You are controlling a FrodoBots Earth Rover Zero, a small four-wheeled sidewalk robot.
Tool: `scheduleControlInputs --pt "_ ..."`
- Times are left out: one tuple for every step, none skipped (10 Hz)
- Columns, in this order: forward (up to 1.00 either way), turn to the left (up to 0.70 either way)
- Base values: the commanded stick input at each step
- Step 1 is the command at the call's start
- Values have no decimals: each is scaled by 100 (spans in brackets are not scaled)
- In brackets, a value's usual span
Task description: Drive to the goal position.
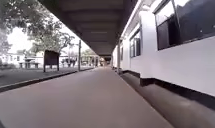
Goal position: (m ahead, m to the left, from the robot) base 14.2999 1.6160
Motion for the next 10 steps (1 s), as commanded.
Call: scheduleControlInputs --pt "70 0" --pt "70 0" --pt "70 0" --pt "70 0" --pt "70 0" --pt "70 0" --pt "70 0" --pt "70 0" --pt "70 0" --pt "70 0"
